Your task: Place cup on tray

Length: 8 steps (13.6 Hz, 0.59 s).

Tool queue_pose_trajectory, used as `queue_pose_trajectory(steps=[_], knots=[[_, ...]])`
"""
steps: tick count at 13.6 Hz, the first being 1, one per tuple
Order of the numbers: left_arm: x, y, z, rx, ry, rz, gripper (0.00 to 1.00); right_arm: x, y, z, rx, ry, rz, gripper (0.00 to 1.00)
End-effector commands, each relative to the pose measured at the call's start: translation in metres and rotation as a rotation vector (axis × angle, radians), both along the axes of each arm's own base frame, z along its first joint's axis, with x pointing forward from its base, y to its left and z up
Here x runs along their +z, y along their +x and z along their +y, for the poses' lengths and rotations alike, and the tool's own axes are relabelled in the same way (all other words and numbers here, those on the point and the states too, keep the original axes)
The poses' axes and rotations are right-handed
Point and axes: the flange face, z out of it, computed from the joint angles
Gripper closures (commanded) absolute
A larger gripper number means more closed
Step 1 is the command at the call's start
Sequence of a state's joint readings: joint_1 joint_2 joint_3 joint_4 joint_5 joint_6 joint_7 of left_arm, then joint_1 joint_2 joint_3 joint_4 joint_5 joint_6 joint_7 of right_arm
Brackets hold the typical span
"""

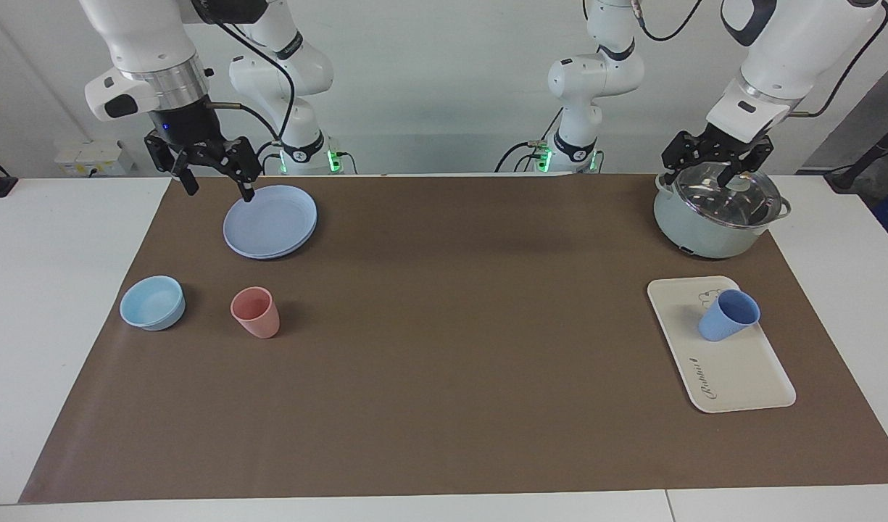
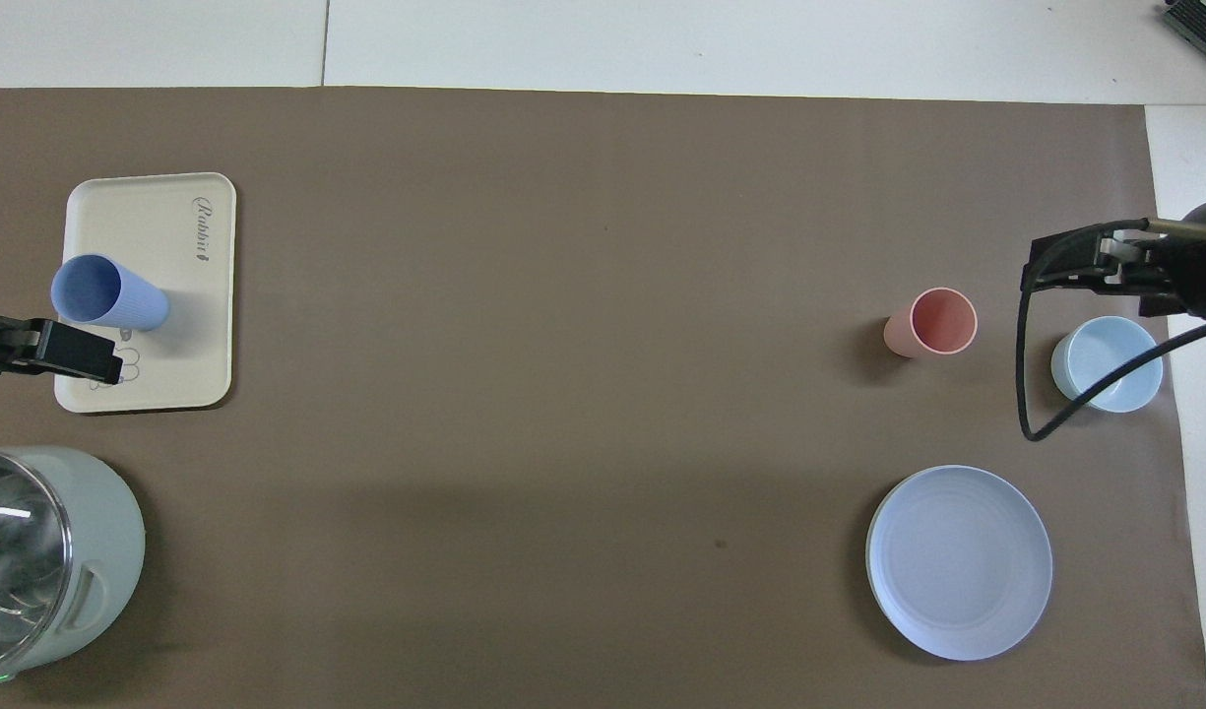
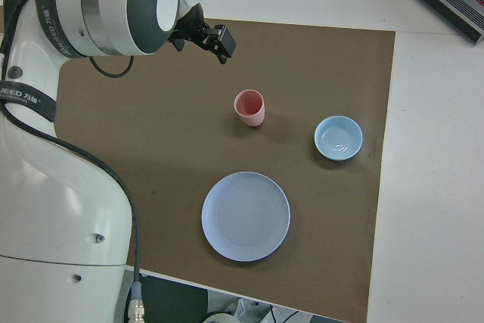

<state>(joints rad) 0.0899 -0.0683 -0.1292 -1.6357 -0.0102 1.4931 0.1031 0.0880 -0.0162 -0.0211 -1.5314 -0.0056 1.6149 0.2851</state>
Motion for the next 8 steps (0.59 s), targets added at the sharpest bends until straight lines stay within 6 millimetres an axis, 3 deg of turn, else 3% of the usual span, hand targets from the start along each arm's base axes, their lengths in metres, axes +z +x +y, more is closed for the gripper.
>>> queue_pose_trajectory(steps=[1,4,8], knots=[[0.002,-0.006,0.001,-0.006,-0.011,-0.005,0.00,-0.006,0.010,-0.001,0.027,-0.018,0.027,0.00],[0.001,-0.006,0.003,-0.003,-0.011,-0.003,0.00,-0.007,-0.005,-0.002,0.054,-0.020,0.050,0.00],[0.002,-0.006,0.001,-0.006,-0.013,-0.005,0.00,-0.019,-0.005,-0.013,0.092,-0.012,0.068,0.00]])
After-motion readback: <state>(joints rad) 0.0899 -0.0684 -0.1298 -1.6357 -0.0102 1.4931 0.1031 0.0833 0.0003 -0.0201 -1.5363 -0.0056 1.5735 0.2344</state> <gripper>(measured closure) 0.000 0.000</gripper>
